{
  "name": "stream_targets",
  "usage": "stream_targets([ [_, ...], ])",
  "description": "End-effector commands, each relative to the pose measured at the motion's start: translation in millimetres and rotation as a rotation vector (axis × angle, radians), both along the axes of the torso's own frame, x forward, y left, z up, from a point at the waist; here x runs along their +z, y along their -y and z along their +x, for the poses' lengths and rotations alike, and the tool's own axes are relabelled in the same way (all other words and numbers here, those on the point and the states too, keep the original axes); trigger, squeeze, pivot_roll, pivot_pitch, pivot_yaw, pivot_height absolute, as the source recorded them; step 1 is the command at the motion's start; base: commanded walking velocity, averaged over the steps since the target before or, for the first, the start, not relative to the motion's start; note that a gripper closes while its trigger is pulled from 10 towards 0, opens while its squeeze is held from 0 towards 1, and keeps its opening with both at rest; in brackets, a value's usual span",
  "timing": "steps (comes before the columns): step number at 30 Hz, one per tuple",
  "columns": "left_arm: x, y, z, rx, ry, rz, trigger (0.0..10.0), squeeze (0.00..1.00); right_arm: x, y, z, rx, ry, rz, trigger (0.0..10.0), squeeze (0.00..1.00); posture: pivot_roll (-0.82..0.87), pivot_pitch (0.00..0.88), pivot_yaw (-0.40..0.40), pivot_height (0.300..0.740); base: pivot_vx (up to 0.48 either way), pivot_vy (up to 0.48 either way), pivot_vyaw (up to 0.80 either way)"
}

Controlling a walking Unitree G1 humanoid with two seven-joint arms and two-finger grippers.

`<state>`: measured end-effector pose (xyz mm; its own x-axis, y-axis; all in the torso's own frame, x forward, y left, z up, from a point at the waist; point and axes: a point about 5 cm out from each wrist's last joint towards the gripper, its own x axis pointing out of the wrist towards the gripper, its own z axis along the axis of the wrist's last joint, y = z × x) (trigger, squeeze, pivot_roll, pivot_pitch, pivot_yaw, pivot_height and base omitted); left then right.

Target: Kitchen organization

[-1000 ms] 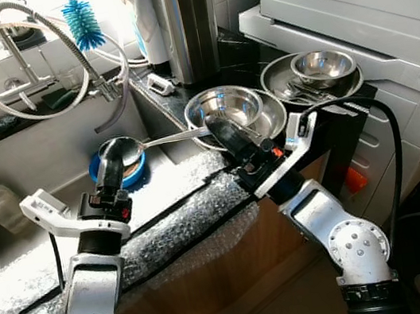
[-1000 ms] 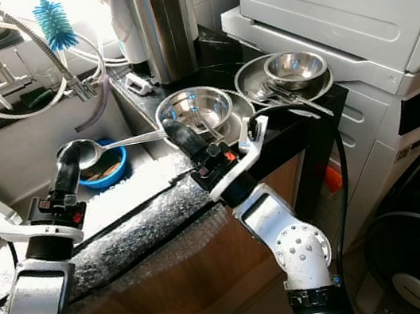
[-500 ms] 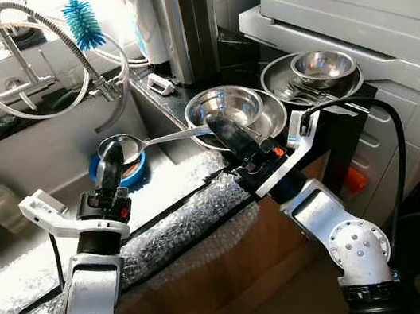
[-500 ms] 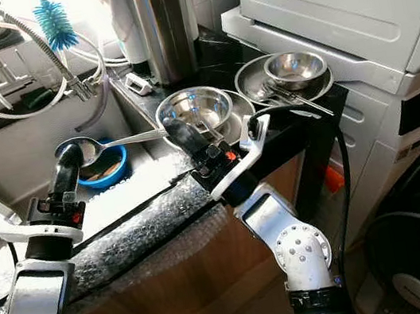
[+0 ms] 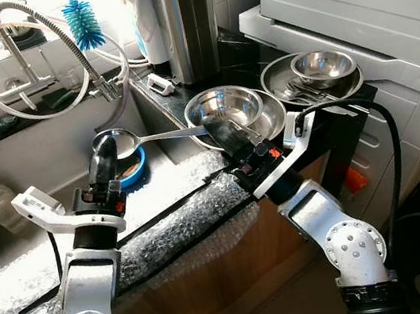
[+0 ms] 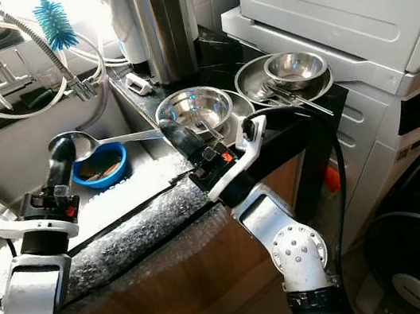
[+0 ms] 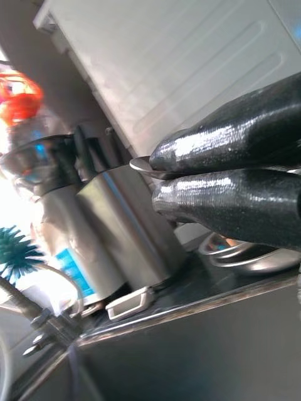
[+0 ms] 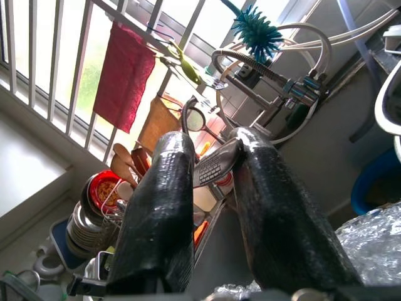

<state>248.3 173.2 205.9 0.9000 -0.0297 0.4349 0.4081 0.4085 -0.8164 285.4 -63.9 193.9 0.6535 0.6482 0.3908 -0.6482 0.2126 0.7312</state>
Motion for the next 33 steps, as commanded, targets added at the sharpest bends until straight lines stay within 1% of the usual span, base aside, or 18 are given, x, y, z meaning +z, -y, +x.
stream_targets([
  [1,3.6,-8.7,-0.8,0.061,0.015,-0.033,0.0,0.00,0.6,-1.2,1.1,-0.005,0.003,-0.015,10.0,0.78,-0.11,0.003,0.053,0.740,0.000,0.000,0.00],
  [2,4.3,-12.7,-0.9,0.082,0.016,-0.049,0.0,0.00,-0.2,-0.8,1.6,-0.012,0.004,-0.027,10.0,0.00,-0.11,0.003,0.053,0.740,0.000,0.000,0.00],
  [9,6.8,-30.8,-2.0,0.154,0.027,-0.119,0.0,0.00,-2.5,0.8,0.5,-0.028,0.034,-0.096,10.0,0.00,-0.11,0.003,0.052,0.740,0.000,0.000,0.00],
  [12,7.4,-42.3,-2.3,0.237,0.014,-0.108,0.0,0.00,-1.8,3.6,0.8,-0.057,0.058,-0.139,10.0,0.00,-0.11,0.003,0.052,0.740,0.000,0.000,0.00],
  [14,11.0,-56.5,-2.1,0.345,-0.002,-0.070,0.4,0.00,4.7,6.4,2.2,-0.125,0.121,-0.220,10.0,0.00,-0.11,0.004,0.054,0.740,0.000,0.000,0.00],
  [15,11.8,-59.5,-2.1,0.369,-0.007,-0.054,2.2,0.00,7.2,7.0,2.7,-0.154,0.152,-0.258,10.0,0.00,-0.11,0.004,0.054,0.740,0.000,0.000,0.00],
  [16,12.2,-60.8,-2.0,0.379,-0.010,-0.045,2.2,0.00,8.6,7.3,3.0,-0.171,0.171,-0.280,10.0,0.00,-0.11,0.004,0.054,0.740,0.000,0.000,0.00],
  [17,13.5,-64.0,-1.0,0.420,-0.033,0.043,10.0,0.00,16.1,6.3,2.5,-0.217,0.233,-0.329,10.0,0.00,-0.12,0.004,0.055,0.740,0.000,0.000,0.00],
  [18,14.9,-66.1,-0.7,0.456,-0.044,0.108,10.0,0.00,23.7,4.7,0.8,-0.254,0.295,-0.373,10.0,0.00,-0.12,0.004,0.055,0.740,0.000,0.000,0.00],
  [19,15.2,-66.4,-0.7,0.462,-0.044,0.116,10.0,0.00,25.6,4.4,0.4,-0.262,0.312,-0.384,10.0,0.00,-0.12,0.004,0.055,0.740,0.000,0.000,0.00],
  [22,16.6,-69.6,0.2,0.538,-0.076,0.227,10.0,0.00,38.6,1.1,-3.8,-0.321,0.430,-0.452,10.0,0.00,-0.12,0.004,0.058,0.740,0.000,0.000,0.00],
  [23,14.5,-70.2,1.2,0.576,-0.102,0.321,10.0,0.00,42.7,0.0,-4.4,-0.356,0.470,-0.481,10.0,0.00,-0.12,0.004,0.058,0.740,0.000,0.000,0.00],
  [26,11.8,-70.7,2.1,0.623,-0.133,0.454,10.0,0.00,46.2,-0.6,-5.2,-0.391,0.518,-0.517,10.0,0.00,-0.12,0.004,0.058,0.740,0.000,0.000,0.00],
  [27,10.0,-71.4,2.3,0.654,-0.152,0.539,10.0,0.00,47.9,1.9,-4.8,-0.444,0.549,-0.564,10.0,0.00,-0.12,0.004,0.058,0.740,0.000,0.000,0.00],
  [29,8.0,-73.0,2.3,0.680,-0.169,0.620,10.0,0.00,48.5,4.7,-4.3,-0.490,0.580,-0.606,10.0,0.00,-0.12,0.004,0.060,0.740,0.000,0.000,0.00],
  [30,4.4,-75.4,3.2,0.702,-0.192,0.761,10.0,0.00,44.6,9.9,-2.6,-0.533,0.576,-0.636,10.0,0.00,-0.12,0.005,0.060,0.740,0.000,0.000,0.00],
  [32,2.1,-76.9,3.5,0.711,-0.204,0.798,10.0,0.00,41.7,12.8,-2.0,-0.554,0.569,-0.650,10.0,0.00,-0.12,0.005,0.061,0.740,0.000,0.000,0.00],
  [33,0.7,-78.0,3.9,0.723,-0.216,0.867,10.0,0.00,39.6,14.5,-1.6,-0.560,0.566,-0.664,10.0,0.00,-0.12,0.005,0.061,0.740,0.000,0.000,0.00],
])
